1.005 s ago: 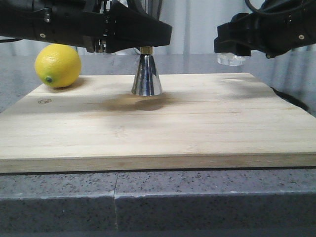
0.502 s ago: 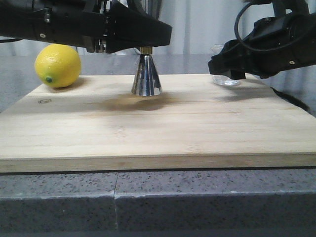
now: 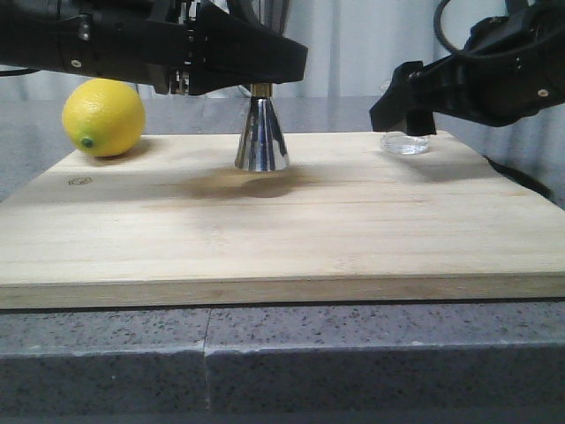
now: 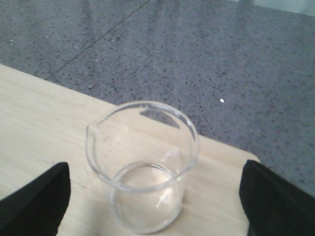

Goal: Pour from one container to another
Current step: 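Lower the empty beaker onto the board and open the right gripper, then lower the filled jigger onto the board with the left gripper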

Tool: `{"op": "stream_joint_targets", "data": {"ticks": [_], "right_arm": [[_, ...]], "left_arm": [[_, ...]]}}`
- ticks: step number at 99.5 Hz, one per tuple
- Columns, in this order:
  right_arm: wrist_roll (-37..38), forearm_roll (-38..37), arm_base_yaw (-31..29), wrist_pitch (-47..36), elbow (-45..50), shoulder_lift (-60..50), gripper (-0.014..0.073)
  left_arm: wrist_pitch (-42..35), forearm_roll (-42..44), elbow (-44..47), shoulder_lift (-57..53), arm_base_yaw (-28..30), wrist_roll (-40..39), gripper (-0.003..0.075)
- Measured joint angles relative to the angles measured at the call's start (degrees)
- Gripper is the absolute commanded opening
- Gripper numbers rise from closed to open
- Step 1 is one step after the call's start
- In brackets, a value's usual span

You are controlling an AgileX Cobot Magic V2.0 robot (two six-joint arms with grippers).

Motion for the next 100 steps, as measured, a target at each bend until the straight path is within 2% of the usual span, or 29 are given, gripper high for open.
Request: {"op": "stream_joint_targets", "data": {"ticks": [28, 32, 43, 69, 100], "right_arm": [[2.0, 1.0, 4.2, 23.6, 0.0, -11.7, 0.0618], [2.1, 2.6, 4.3, 30.5, 0.0, -15.9, 0.0618], [2.1, 3.8, 4.3, 36.4, 0.2, -20.4, 0.0618], [2.1, 4.9, 4.3, 44.8, 0.2, -32.3, 0.0618], [2.1, 5.3, 4.4, 46.5, 5.4, -45.4, 0.0618]], "left_arm": [[0.0, 0.0, 0.0, 0.0, 0.0, 0.0, 0.0196], [0.0, 0.0, 0.0, 0.0, 0.0, 0.0, 0.0196], [0.0, 0.0, 0.0, 0.0, 0.0, 0.0, 0.0196], [0.0, 0.0, 0.0, 0.0, 0.0, 0.0, 0.0196], [0.0, 0.0, 0.0, 0.0, 0.0, 0.0, 0.0196]]}}
